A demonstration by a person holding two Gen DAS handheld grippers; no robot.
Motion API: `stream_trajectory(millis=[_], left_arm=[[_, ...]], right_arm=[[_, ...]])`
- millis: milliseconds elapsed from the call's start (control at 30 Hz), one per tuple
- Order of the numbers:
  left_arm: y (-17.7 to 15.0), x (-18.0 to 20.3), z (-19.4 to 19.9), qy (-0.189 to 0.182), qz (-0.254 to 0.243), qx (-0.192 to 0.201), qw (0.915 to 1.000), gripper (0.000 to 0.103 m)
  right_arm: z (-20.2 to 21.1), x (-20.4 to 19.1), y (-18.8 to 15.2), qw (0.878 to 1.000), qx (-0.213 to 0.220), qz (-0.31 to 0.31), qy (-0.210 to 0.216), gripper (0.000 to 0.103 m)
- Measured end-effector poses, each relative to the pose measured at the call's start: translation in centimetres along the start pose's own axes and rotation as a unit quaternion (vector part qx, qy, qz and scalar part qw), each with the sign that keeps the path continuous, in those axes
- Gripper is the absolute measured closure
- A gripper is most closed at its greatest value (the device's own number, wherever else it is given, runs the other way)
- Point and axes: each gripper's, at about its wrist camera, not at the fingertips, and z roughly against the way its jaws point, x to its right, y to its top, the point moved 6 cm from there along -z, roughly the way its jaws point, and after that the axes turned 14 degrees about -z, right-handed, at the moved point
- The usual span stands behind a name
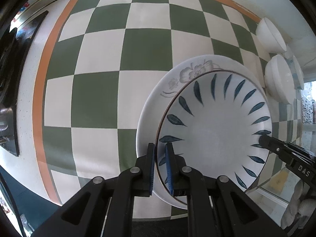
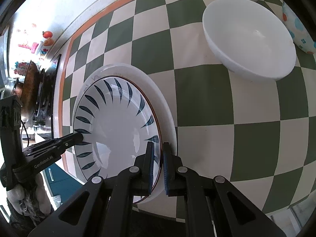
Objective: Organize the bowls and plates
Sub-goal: 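Lift the blue-striped plate with both tools onto the white plates and open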
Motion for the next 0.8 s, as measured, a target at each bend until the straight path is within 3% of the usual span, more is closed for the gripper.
stream_trajectory(millis=[333, 567, 667, 800], left_arm=[[-0.8, -0.2, 0.5, 0.012, 0.049, 0.008, 0.9987, 0.094], [-2.8, 0.3, 2.6, 0.038, 0.05, 0.026, 0.9977, 0.093], [-3.9, 0.6, 4.4, 0.05, 0.038, 0.047, 0.9969, 0.079], [-5.6, 0.9, 7.2, 0.058, 0.026, 0.081, 0.9946, 0.075]], right_arm=[[0.1, -0.2, 0.2, 1.0, -0.003, 0.009, -0.004, 0.09], [1.7, -0.6, -0.5, 1.0, 0.015, 0.012, -0.016, 0.087], [2.6, -1.2, -1.8, 0.999, 0.02, 0.026, -0.024, 0.086], [4.8, -2.3, -4.4, 0.997, 0.048, 0.051, -0.041, 0.069]])
